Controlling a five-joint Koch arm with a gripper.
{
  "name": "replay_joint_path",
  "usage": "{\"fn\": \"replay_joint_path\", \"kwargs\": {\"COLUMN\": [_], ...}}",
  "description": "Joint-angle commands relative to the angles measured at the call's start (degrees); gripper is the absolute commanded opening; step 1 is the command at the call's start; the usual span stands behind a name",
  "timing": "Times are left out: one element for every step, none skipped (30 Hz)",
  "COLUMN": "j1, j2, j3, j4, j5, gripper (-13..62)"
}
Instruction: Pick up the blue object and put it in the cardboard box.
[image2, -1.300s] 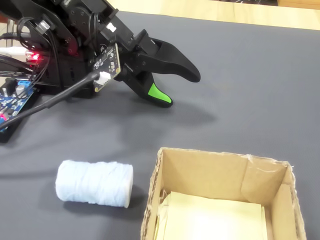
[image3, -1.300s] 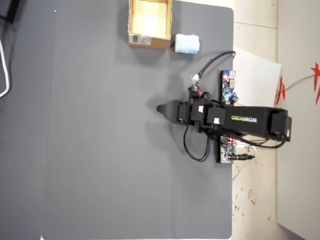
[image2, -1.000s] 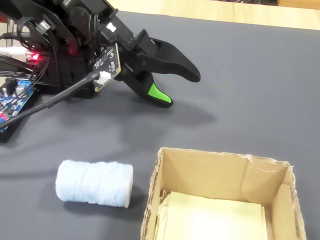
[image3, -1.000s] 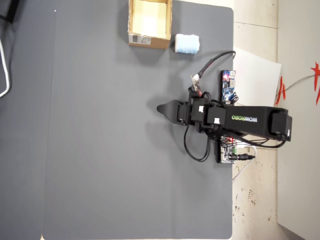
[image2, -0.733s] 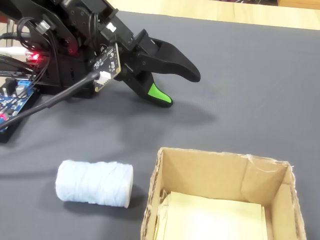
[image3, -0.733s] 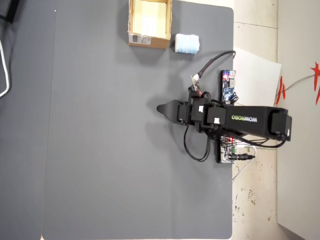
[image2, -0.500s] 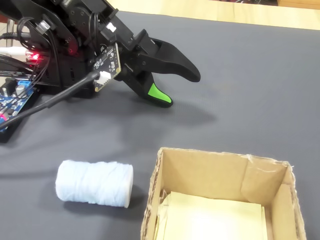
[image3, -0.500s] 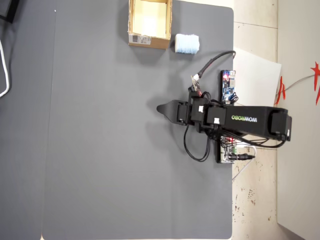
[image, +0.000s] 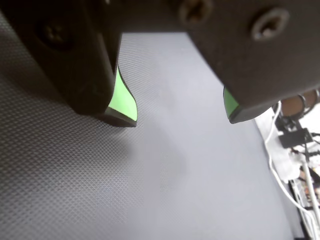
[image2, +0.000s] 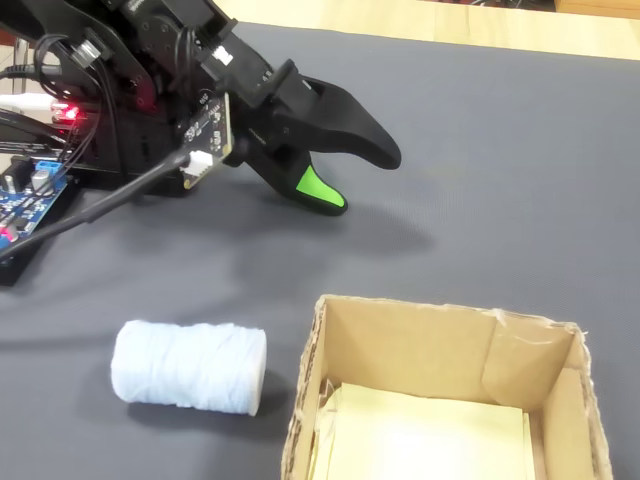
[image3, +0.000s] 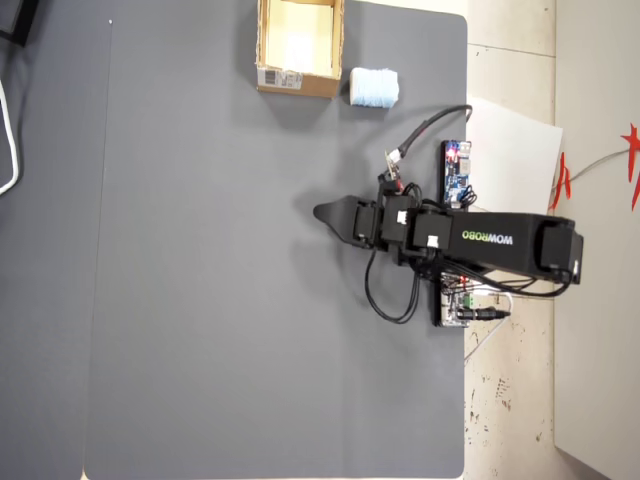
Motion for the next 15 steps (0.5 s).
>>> {"fn": "replay_joint_path", "kwargs": {"j1": [0.00,0.70,1.14,1.85,2.46,3.16,4.22,5.27,6.42,7.47,8.79,9.93,11.25,12.48,13.80], "j2": [4.83,4.83,4.83,4.83,4.83,4.83,4.92,4.83,4.83,4.83,4.83,4.83,4.83,4.83,4.83], "j3": [1.67,1.32,1.14,0.97,0.62,0.00,-0.62,-1.23,-1.76,-2.46,-3.16,-3.96,-4.66,-5.62,-6.59], "j4": [-5.63,-7.21,-8.17,-9.23,-9.58,-9.58,-9.58,-9.58,-9.49,-9.32,-9.14,-8.96,-8.70,-8.17,-7.47], "j5": [-1.23,-1.58,-1.93,-2.81,-3.43,-4.13,-4.48,-4.75,-5.10,-5.80,-5.98,-6.15,-6.15,-6.24,-6.24], "gripper": [34.4,34.3,34.2,34.2,34.2,34.2,34.2,34.2,34.2,34.1,34.0,34.0,34.0,34.0,34.0]}}
